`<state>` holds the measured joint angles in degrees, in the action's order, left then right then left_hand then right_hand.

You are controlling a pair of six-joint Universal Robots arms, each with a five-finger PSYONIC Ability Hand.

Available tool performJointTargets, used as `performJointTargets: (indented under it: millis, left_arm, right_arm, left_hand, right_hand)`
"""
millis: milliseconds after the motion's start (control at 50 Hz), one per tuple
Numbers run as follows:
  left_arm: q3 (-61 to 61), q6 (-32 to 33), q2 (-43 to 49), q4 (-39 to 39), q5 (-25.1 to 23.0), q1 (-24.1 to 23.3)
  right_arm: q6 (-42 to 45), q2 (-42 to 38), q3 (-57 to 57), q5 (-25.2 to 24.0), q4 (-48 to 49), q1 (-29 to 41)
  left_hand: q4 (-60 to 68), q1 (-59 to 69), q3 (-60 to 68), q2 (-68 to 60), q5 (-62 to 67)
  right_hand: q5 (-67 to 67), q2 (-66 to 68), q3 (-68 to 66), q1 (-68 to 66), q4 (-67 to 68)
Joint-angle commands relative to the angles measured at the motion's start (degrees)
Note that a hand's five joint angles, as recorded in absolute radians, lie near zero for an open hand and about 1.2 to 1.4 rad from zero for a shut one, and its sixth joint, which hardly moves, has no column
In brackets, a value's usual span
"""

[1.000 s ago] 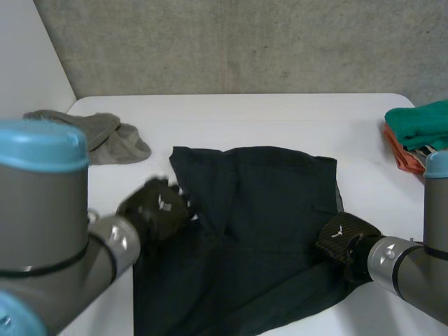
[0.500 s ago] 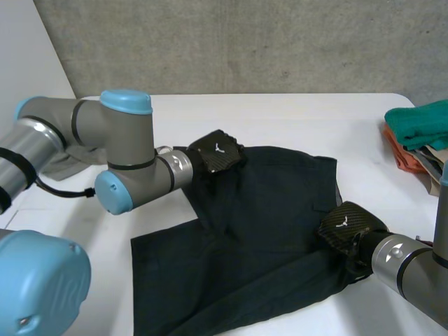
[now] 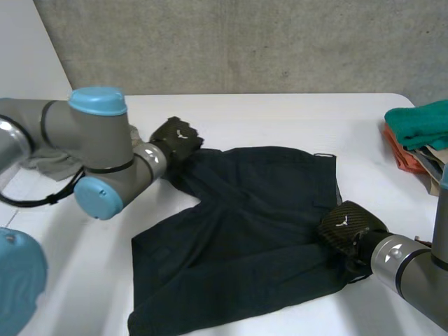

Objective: Fold the laundry.

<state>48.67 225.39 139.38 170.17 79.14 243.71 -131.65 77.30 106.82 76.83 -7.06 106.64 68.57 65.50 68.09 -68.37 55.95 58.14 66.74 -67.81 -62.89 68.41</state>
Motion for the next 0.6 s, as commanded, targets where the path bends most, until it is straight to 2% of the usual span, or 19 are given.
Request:
performJointTargets:
  millis: [20, 140, 180, 240, 300, 440, 600]
  left_arm:
    - [9.6, 4.2, -4.6, -2.0, 5.8, 2.6]
    - [11.1, 1.3, -6.4, -5.2, 9.7, 1.9]
    - [11.4, -0.6, -6.8, -5.6, 9.2, 1.2]
    - [11.5, -2.6, -7.9, -6.2, 8.6, 0.5]
    - [12.9, -4.7, -11.0, -8.3, 9.8, 0.4]
    - [21.3, -11.2, -22.0, -11.5, 13.4, 1.4]
    - [39.6, -20.0, -36.4, -15.3, 12.4, 1.3]
  right_arm:
    - [-1.8, 0.3, -0.5, 0.1, 0.8, 1.1]
    - [-4.5, 0.0, -1.6, 0.9, 0.6, 2.0]
    - [-5.0, 0.0, -1.9, 1.5, 0.6, 2.2]
    - [-5.2, 0.0, -2.3, 2.3, 0.6, 2.3]
    - [-5.2, 0.0, -3.1, 2.9, 0.8, 2.0]
    - [-6.9, 0.0, -5.0, 2.9, 1.1, 0.9]
    - [-11.2, -1.9, -7.2, 3.0, 0.9, 0.5]
  left_hand:
    - [11.4, 14.5, 11.9, -11.6, 14.0]
    - [11.4, 14.5, 11.9, -11.6, 14.0]
    - [-7.6, -4.6, -7.2, 7.4, -5.0]
    - [-20.1, -17.1, -19.7, 19.9, -17.5]
    - [-40.3, -37.2, -39.8, 40.1, -37.7]
    - [-48.4, -45.4, -48.0, 48.2, -45.8]
    - [-48.6, -45.5, -48.1, 48.4, -46.0]
  right_hand:
    - [11.9, 13.3, -12.2, -17.1, 11.6]
    - [11.9, 13.3, -12.2, -17.1, 11.6]
    - [11.9, 13.3, -12.2, -17.1, 11.6]
    - [11.9, 13.3, -12.2, -17.1, 11.6]
    - [11.9, 13.3, -12.2, -17.1, 11.6]
    - [11.9, 13.3, -12.2, -17.1, 11.6]
    - [11.9, 13.3, -12.2, -17.1, 11.6]
